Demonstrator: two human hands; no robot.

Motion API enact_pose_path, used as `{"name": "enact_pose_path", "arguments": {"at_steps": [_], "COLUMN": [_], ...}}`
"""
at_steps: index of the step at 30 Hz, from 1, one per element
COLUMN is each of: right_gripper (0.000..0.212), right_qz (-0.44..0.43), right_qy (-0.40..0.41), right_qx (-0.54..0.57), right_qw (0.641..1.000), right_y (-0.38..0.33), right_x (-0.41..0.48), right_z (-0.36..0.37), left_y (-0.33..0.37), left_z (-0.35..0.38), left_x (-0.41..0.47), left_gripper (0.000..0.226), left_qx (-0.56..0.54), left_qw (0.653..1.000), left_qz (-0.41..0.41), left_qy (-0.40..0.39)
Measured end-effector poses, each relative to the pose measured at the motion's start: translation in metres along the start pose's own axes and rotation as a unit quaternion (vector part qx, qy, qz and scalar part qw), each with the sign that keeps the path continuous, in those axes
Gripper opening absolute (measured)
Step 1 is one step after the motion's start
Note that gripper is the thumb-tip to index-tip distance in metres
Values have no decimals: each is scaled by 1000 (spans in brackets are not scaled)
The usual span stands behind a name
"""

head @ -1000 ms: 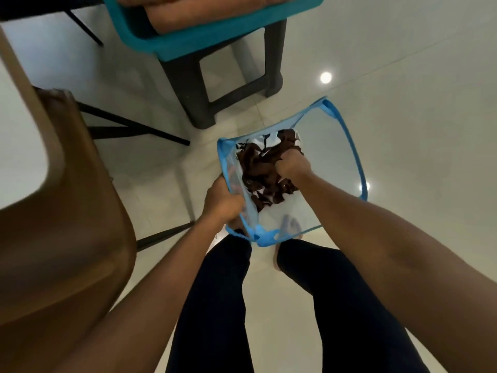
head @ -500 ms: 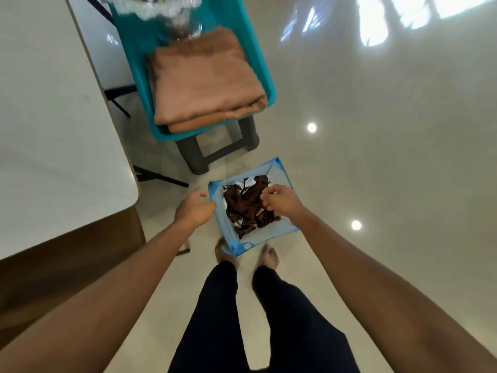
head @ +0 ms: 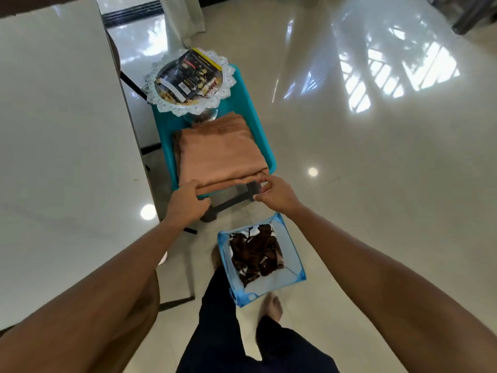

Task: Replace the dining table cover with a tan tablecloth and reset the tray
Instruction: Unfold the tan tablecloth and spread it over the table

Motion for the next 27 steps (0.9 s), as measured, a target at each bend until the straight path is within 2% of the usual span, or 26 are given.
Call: {"name": "enact_pose_path", "arguments": {"at_steps": [3,5,10,12,16,20,27], "right_gripper": [68,78,95,86,55,27,19], "right_qz": [-66,-105,-72,-67,-75,-85,-86], "right_qy": [16,-10,-119,-114,-104,-91,-39], "right_qx": [-115,-212,-408,-427,-433,-441,-393], "right_qw": [991,972,902,895,892,889,915], "right_y": [-31,-44,-38,-38,-52,-64,-84], "right_x": [33,57,112,118,138,150,160], "right_z": [7,22,62,58,48,41,25], "left_y": [-7,-8,-21,-15,-7,2,24], "left_z": [3,14,57,69,69,61,40], "left_x": [39,64,108,106,121,136,157], "left_gripper": [65,74,99,94,62,45,22], "left_qx": [71,114,240,282,292,301,257], "left_qw": [997,991,953,941,941,936,945], "left_qz": [18,40,57,62,62,77,164], "left_qy": [-22,-53,-178,-174,-157,-164,-116]}}
Point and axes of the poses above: each hand's wrist, its own x-axis towards the middle knuckle, its own z-axis out of the palm, y = z × x, the point moved 10 cm from there along x, towards the middle knuckle, and after that the axes turned 1 degree about x, right-handed, at the moved point
